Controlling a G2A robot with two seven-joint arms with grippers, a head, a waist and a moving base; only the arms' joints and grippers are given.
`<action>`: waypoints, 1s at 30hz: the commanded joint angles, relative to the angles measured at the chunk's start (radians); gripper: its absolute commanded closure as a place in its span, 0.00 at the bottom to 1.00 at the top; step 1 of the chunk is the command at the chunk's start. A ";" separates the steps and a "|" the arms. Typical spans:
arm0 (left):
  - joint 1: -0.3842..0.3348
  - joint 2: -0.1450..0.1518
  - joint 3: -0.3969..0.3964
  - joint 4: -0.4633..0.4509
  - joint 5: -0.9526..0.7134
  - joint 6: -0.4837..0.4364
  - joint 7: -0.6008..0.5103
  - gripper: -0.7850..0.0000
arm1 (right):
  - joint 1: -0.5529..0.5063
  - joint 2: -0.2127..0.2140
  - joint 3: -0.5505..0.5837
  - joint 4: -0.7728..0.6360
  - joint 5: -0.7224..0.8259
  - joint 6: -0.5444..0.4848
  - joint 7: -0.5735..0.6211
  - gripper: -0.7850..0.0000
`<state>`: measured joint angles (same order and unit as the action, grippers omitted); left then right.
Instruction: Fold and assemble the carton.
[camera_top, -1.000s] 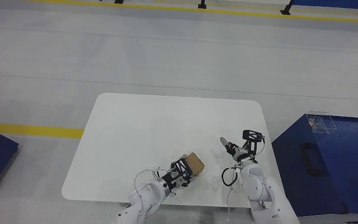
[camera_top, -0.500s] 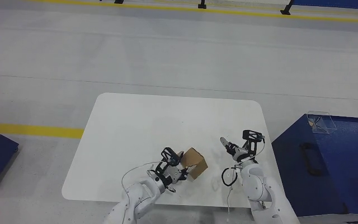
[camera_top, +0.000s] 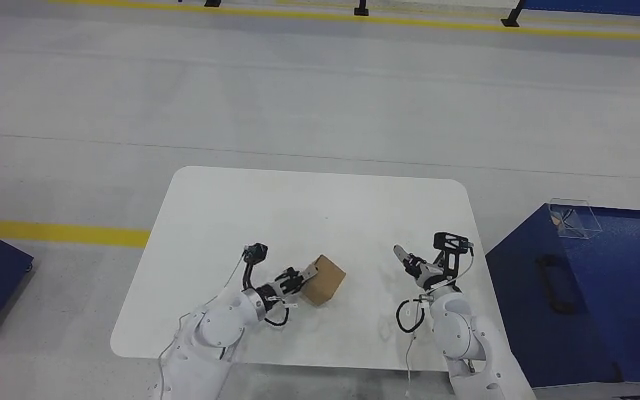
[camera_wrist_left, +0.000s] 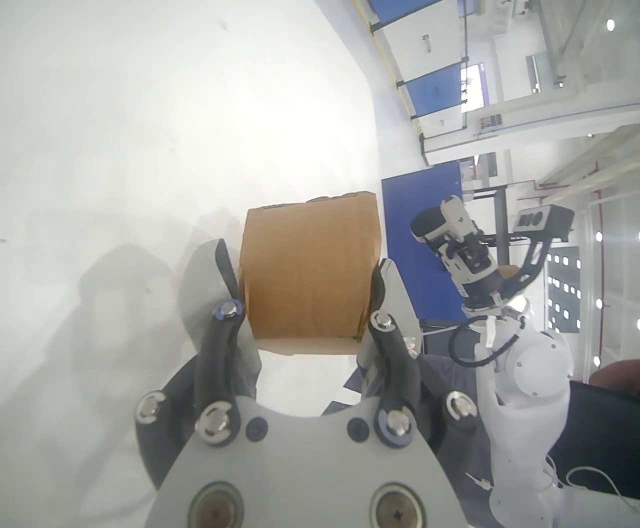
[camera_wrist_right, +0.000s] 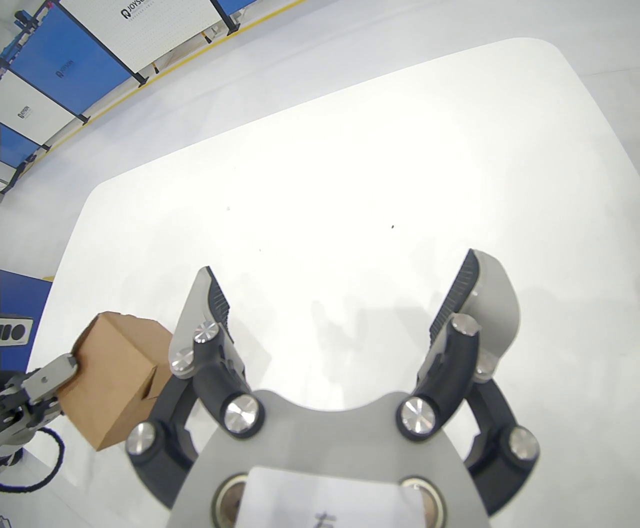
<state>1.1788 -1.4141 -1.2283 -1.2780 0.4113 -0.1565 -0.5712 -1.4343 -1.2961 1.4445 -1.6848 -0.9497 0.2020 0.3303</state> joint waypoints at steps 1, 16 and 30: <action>-0.001 0.004 -0.011 0.004 0.021 0.013 0.011 0.00 | 0.000 0.000 0.000 0.000 0.000 0.000 0.000 0.00; 0.208 0.044 0.024 -0.306 0.796 -0.156 0.569 1.00 | 0.000 0.000 0.000 0.000 0.000 0.000 0.000 0.00; 0.182 0.037 0.137 -0.202 0.973 -0.107 0.642 1.00 | 0.000 0.000 0.000 0.000 0.000 0.000 0.000 0.00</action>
<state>1.3610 -1.3767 -1.0929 -1.4825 1.3883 -0.2651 0.0755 -1.4343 -1.2961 1.4445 -1.6848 -0.9497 0.2020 0.3303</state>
